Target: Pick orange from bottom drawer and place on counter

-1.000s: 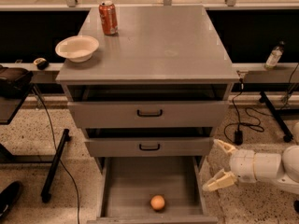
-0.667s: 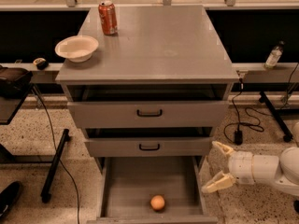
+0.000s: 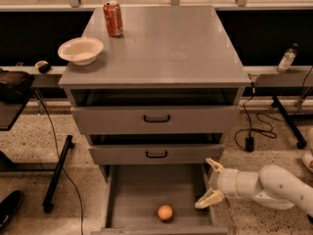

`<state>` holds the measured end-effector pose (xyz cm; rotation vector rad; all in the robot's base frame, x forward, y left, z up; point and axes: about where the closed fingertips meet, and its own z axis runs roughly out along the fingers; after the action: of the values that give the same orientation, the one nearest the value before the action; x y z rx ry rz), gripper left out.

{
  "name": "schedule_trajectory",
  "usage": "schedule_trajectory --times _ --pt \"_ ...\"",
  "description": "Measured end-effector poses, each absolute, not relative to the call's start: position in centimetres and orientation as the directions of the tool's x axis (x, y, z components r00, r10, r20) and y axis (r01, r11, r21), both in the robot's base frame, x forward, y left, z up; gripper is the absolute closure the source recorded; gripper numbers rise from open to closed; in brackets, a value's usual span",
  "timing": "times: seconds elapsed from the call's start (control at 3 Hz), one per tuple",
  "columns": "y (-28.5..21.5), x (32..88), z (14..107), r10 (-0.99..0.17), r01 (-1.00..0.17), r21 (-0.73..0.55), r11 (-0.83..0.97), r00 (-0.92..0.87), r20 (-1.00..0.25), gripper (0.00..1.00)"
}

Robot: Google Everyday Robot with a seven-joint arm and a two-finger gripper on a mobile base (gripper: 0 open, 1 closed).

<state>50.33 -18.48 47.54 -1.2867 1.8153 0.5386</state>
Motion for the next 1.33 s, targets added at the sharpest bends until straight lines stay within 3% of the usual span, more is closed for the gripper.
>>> schedule_trajectory --times 1.0,1.33 --pt "-18.4 51.0 44.1 -0.566 -0.925 -0.145 0.351 -0.086 -0.820 0.00" --pt "-15.9 51.0 41.7 -0.528 -0.943 -0.100 0.317 -0.088 -0.845 0.00"
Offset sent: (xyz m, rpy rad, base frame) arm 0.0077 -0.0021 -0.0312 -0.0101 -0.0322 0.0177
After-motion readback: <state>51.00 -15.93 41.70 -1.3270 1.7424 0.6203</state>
